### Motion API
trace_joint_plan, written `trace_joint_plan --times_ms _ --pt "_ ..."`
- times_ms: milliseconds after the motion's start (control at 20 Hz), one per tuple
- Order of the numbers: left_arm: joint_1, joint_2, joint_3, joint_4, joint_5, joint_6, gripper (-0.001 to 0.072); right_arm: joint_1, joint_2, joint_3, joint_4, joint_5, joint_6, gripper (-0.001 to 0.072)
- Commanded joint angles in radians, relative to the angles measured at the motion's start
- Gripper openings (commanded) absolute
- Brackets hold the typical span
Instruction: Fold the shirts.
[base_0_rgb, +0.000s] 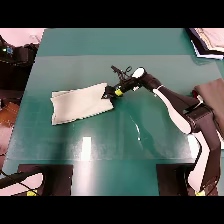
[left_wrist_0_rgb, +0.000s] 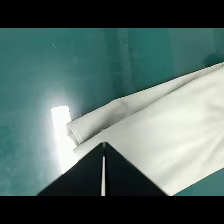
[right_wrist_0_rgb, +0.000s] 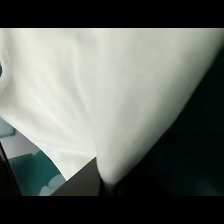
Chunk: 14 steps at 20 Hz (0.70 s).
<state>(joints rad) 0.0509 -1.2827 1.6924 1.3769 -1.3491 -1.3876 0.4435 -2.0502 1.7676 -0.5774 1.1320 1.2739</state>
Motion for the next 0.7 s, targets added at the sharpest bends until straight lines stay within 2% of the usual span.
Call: trace_joint_plan --times_ms 0,300,550,650 --pt "0.001 0.000 0.000 0.000 -0.008 0.000 0.0024 0.021 -0.006 0.056 0.006 -0.034 -0.071 0.0018" --pt "0.001 0.000 0.000 0.000 -0.047 0.000 0.0024 -0.157 0.128 0.083 -0.063 0.062 -0.056 0.0015" --pt "0.001 0.000 0.000 -0.010 -0.055 0.000 0.0024 -0.454 0.322 0.083 -0.295 0.189 0.047 0.0015" --pt "0.001 0.000 0.000 -0.010 -0.060 0.000 0.0024 -0.573 0.372 0.083 -0.356 0.259 0.046 0.0016"
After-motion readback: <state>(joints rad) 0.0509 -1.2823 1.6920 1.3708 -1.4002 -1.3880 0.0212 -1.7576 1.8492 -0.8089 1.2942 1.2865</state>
